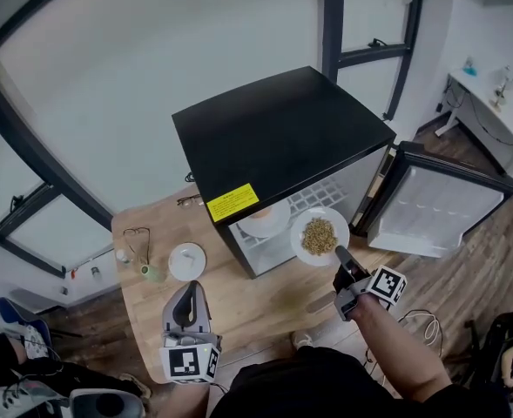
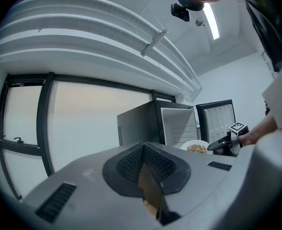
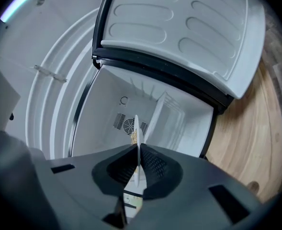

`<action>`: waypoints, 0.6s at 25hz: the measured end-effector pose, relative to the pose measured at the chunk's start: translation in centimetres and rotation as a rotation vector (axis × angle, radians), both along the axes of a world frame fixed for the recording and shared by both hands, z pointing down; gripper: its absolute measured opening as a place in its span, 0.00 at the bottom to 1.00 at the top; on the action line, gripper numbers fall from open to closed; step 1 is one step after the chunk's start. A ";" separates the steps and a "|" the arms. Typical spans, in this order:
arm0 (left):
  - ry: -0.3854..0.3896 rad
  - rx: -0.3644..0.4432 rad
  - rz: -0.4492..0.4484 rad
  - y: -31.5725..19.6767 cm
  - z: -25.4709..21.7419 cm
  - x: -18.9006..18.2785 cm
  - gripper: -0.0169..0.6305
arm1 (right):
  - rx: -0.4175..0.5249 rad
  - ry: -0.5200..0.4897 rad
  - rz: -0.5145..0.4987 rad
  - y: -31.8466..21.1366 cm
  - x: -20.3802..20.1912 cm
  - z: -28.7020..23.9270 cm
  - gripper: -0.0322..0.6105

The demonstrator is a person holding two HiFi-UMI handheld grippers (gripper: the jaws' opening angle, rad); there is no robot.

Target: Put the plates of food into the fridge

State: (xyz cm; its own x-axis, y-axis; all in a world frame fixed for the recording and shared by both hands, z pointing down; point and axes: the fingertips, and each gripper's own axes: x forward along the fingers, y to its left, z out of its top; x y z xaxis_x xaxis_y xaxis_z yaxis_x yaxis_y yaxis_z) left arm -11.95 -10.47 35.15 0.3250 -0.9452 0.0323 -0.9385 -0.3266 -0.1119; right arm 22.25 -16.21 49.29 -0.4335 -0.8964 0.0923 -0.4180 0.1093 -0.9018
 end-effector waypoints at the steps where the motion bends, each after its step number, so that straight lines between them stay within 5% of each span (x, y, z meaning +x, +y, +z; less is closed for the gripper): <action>1: 0.000 0.001 -0.004 -0.3 0.0 0.2 0.03 | -0.004 -0.009 -0.002 -0.5 0.1 -0.1 0.10; 15: -0.023 -0.010 -0.083 -2.8 0.2 1.1 0.03 | -0.034 -0.048 0.046 -6.7 3.2 0.3 0.10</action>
State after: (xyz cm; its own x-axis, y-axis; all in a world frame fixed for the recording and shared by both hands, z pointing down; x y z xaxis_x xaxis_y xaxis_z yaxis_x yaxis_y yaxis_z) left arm -10.88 -13.23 35.30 0.2450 -0.9683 0.0484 -0.9596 -0.2494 -0.1305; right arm 25.45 -22.88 49.64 -0.3964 -0.9123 0.1032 -0.3780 0.0598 -0.9239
